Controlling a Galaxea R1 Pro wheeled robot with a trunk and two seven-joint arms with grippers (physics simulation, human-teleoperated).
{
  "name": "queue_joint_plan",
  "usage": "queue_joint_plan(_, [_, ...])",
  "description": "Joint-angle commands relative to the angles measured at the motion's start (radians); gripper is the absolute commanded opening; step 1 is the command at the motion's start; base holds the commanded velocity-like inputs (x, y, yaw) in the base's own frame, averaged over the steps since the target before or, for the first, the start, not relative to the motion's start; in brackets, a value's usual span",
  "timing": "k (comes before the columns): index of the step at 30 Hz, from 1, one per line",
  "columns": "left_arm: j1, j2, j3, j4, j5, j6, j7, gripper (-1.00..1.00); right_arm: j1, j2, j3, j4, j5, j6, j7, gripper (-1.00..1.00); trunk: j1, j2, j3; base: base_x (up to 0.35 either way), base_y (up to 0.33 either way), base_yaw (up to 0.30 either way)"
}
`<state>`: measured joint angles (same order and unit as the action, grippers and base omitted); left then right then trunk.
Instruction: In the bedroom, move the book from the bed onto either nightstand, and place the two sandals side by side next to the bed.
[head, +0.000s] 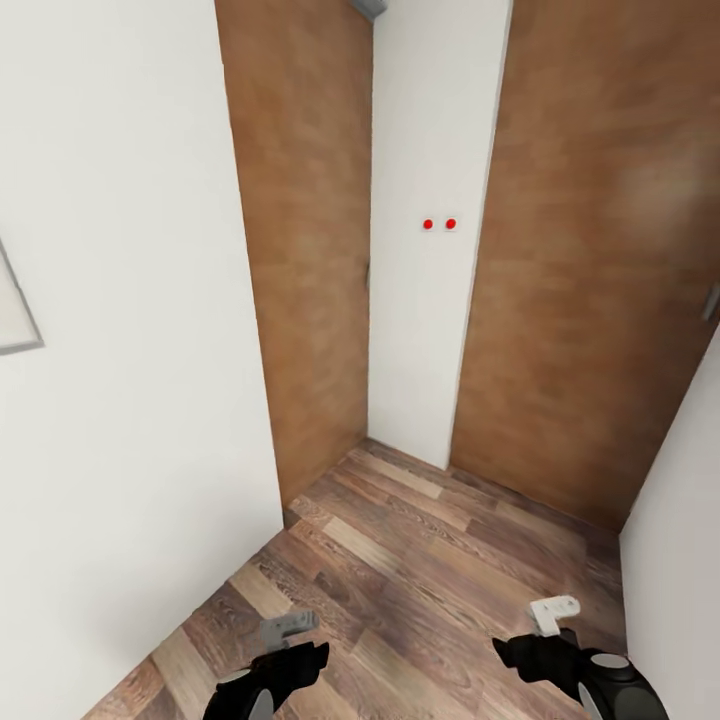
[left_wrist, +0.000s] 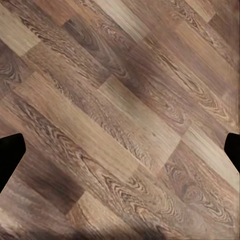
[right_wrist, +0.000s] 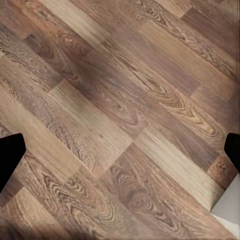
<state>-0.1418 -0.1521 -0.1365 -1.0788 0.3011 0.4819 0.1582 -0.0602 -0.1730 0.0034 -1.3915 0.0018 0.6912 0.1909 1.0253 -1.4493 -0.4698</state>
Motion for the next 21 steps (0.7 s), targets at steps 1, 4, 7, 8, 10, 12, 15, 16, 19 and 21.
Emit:
queue_joint_plan(1, [-0.071,-0.001,-0.038,-0.004,0.019,0.002,-0.003,1.0,-0.007,0.004,-0.001,-0.035,-0.004,0.027,0.004,1.0,0.0,-0.001,-0.001,-0.239,0.148,-0.261])
queue_joint_plan(4, [-0.099,-0.002,-0.044,0.0,0.021,0.002,-0.008,1.0,-0.008,0.005,-0.001,-0.059,-0.006,0.057,0.004,1.0,0.0,-0.001,-0.001,-0.246,0.158,-0.261])
queue_joint_plan(7, [-0.116,-0.003,-0.049,0.007,0.022,-0.001,-0.014,1.0,-0.009,0.005,0.0,-0.075,-0.005,0.09,0.004,1.0,0.0,-0.001,-0.001,-0.257,0.176,-0.262])
queue_joint_plan(8, [-0.116,-0.003,-0.049,0.007,0.022,-0.001,-0.014,1.0,-0.009,0.005,0.0,-0.075,-0.005,0.09,0.004,1.0,0.0,-0.001,-0.001,-0.261,0.183,-0.262])
queue_joint_plan(10, [-0.122,-0.005,-0.054,0.026,0.023,-0.004,-0.021,1.0,-0.009,0.005,0.0,-0.085,-0.005,0.113,0.005,1.0,0.0,-0.001,-0.001,-0.266,0.19,-0.263])
queue_joint_plan(12, [-0.126,-0.007,-0.062,0.054,0.023,-0.005,-0.025,1.0,-0.01,0.004,0.002,-0.091,-0.006,0.128,0.005,1.0,0.0,-0.001,-0.001,-0.269,0.196,-0.263])
queue_joint_plan(15, [-0.129,-0.008,-0.068,0.075,0.024,-0.006,-0.028,1.0,-0.01,0.004,0.004,-0.095,-0.007,0.138,0.006,1.0,0.0,-0.001,-0.001,-0.272,0.201,-0.263])
queue_joint_plan(16, [-0.129,-0.009,-0.07,0.082,0.024,-0.006,-0.03,1.0,-0.01,0.004,0.004,-0.097,-0.007,0.142,0.007,1.0,0.0,-0.001,-0.001,-0.273,0.204,-0.263])
queue_joint_plan(19, [-0.131,-0.009,-0.073,0.092,0.023,-0.006,-0.031,1.0,-0.01,0.004,0.005,-0.099,-0.006,0.147,0.007,1.0,0.0,-0.001,-0.001,-0.274,0.205,-0.264])
queue_joint_plan(21, [-0.131,-0.01,-0.075,0.098,0.023,-0.006,-0.032,1.0,-0.01,0.003,0.006,-0.099,-0.006,0.15,0.008,1.0,0.0,-0.001,-0.001,-0.275,0.207,-0.264])
